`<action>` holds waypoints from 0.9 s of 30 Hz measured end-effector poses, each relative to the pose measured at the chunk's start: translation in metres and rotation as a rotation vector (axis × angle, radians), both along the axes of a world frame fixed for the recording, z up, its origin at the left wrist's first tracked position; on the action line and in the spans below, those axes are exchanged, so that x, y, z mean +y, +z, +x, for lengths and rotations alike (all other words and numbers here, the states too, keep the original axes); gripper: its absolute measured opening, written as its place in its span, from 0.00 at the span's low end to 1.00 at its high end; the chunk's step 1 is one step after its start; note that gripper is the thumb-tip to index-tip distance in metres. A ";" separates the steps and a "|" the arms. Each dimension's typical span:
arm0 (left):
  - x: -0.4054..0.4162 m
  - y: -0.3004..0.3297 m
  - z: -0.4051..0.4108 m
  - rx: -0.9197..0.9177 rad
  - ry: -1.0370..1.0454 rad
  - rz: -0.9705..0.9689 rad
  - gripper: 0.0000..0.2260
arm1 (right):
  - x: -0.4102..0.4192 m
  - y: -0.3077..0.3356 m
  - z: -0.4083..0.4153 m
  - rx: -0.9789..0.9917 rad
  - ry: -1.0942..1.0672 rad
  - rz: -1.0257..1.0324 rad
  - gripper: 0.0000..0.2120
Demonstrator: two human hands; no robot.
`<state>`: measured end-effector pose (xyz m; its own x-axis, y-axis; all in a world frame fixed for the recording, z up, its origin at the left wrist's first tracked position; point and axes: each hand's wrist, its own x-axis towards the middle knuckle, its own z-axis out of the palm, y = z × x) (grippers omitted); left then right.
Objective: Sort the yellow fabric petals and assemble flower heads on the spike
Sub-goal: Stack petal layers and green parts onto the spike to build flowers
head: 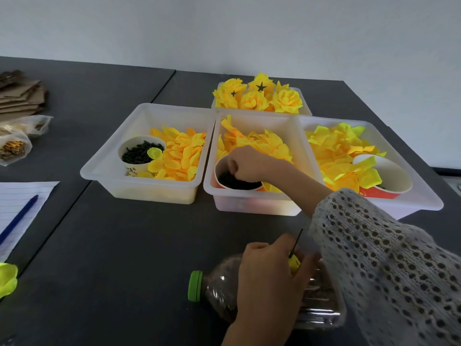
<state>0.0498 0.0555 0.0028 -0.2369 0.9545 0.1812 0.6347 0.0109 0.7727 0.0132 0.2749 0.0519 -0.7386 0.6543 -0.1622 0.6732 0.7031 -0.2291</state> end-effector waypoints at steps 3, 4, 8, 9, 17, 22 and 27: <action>0.001 0.000 -0.001 -0.008 -0.005 -0.036 0.19 | -0.006 0.023 0.009 0.337 -0.061 -0.083 0.05; 0.001 0.000 -0.002 -0.004 -0.005 -0.045 0.19 | -0.011 0.034 0.014 0.496 -0.082 -0.175 0.06; 0.002 0.002 -0.003 0.008 -0.023 -0.064 0.20 | -0.042 0.076 0.049 0.992 -0.115 -0.641 0.10; 0.002 0.002 -0.003 0.004 -0.032 -0.075 0.19 | -0.052 0.081 0.062 1.061 -0.107 -0.798 0.09; 0.003 0.002 -0.003 0.017 -0.019 -0.012 0.18 | -0.115 0.073 0.146 1.001 -0.153 -1.327 0.10; 0.003 0.005 -0.001 0.022 -0.007 -0.005 0.18 | -0.125 0.059 0.159 1.017 -0.165 -1.438 0.13; 0.003 0.007 0.000 0.031 0.006 0.025 0.17 | -0.129 0.046 0.150 1.017 -0.160 -1.484 0.14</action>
<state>0.0493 0.0581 0.0093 -0.2365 0.9482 0.2121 0.6580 -0.0043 0.7530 0.1636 0.1458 0.0980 -0.8629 0.4688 -0.1890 -0.0829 -0.5002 -0.8619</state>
